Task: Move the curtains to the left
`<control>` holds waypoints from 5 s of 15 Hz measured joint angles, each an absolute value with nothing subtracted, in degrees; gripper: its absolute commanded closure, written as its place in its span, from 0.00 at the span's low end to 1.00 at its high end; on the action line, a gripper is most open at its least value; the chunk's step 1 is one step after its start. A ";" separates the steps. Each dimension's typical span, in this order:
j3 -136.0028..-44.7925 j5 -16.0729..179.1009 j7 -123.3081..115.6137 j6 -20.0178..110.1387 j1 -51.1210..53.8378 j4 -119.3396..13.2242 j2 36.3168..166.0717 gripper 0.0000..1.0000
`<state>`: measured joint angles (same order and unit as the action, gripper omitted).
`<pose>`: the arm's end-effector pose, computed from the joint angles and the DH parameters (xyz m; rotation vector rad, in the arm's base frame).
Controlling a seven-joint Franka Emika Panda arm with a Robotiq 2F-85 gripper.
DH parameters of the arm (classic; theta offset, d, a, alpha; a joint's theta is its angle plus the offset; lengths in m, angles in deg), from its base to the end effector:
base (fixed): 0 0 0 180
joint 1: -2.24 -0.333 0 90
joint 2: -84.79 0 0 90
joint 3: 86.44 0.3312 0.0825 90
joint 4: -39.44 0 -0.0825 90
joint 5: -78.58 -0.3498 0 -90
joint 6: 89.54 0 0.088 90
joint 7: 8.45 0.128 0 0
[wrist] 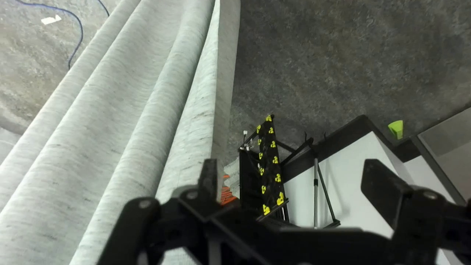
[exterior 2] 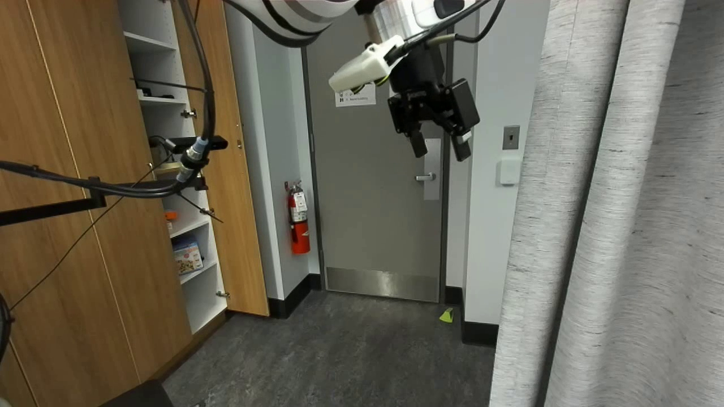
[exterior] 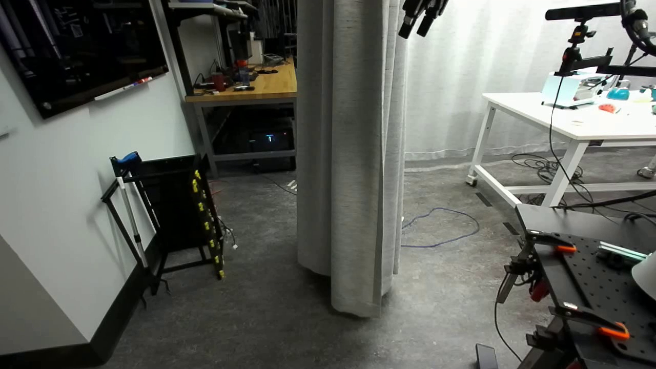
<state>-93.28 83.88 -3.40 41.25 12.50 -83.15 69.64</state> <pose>0.4596 -0.1507 0.5645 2.9458 -0.5100 0.6043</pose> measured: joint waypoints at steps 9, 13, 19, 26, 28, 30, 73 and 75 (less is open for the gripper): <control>-93.29 89.86 0.14 49.90 13.12 -80.15 74.27 0.00; -93.73 90.05 2.03 50.56 13.82 -78.93 74.54 0.00; -95.63 90.06 3.52 54.46 15.69 -78.86 74.22 0.00; -95.94 94.48 4.39 63.42 17.54 -78.84 74.60 0.00; -95.69 96.71 4.92 64.98 17.55 -78.84 74.96 0.00; -95.22 99.71 6.47 66.33 17.55 -78.84 75.52 0.00; -92.26 101.28 5.44 69.28 13.34 -80.47 76.00 0.99; -91.96 101.18 2.60 69.28 12.14 -82.63 73.85 0.99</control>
<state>-91.96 101.18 2.60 69.28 12.14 -82.63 73.85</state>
